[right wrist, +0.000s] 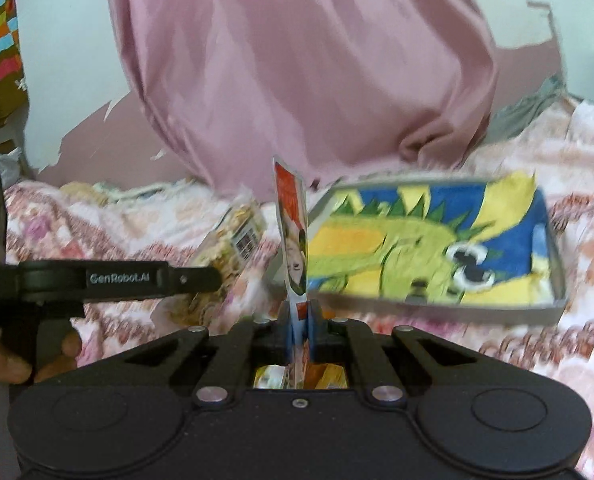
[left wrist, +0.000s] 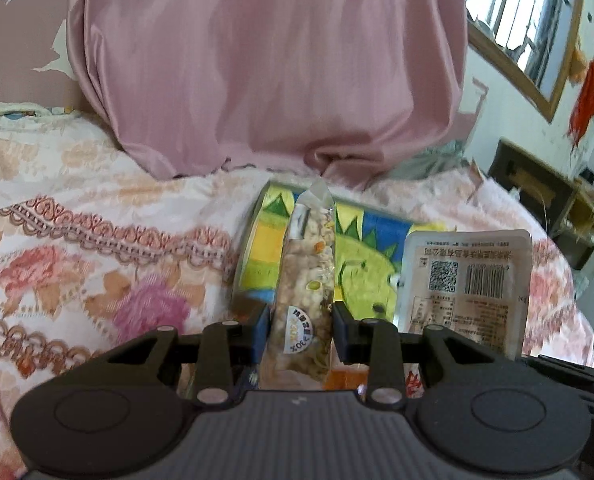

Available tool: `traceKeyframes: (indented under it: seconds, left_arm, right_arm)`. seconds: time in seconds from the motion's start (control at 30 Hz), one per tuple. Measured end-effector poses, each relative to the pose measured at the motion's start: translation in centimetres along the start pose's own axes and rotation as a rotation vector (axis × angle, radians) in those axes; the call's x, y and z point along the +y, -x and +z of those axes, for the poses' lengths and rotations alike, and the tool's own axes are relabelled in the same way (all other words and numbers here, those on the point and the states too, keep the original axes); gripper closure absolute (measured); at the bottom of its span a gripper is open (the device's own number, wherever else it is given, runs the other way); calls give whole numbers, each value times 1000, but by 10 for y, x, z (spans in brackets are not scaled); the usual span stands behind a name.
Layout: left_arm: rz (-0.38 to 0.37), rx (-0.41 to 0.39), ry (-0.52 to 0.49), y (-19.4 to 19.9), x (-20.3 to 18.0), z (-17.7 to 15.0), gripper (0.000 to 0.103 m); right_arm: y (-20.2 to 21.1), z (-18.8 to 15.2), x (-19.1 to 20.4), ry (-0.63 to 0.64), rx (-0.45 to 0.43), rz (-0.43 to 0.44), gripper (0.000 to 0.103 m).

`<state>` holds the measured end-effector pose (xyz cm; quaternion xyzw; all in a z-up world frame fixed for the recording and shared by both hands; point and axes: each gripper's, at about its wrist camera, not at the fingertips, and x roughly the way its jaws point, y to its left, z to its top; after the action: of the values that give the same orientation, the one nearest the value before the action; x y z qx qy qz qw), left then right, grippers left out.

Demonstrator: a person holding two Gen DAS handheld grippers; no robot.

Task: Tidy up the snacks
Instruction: 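Lift both held snacks and carry them over the grey tray, then lower both snacks into the tray and open both tools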

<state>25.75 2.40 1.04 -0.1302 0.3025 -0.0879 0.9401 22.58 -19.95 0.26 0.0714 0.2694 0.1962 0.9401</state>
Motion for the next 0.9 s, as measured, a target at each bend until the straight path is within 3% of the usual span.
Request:
traceKeyframes:
  seconds: [0.27, 0.43, 0.57, 0.9]
  left_arm:
    - [-12, -48, 12, -45, 1, 36, 67]
    - [-26, -46, 30, -89, 8, 47, 67]
    - [-65, -44, 38, -120, 13, 43, 67]
    - [-19, 11, -52, -160, 7, 26, 68]
  right_arm:
    - [-40, 48, -8, 49, -60, -48, 96]
    - [-80, 64, -31, -17, -85, -43, 96]
    - [-111, 63, -48, -66, -77, -33, 96]
    - [-152, 45, -83, -148, -12, -86, 96]
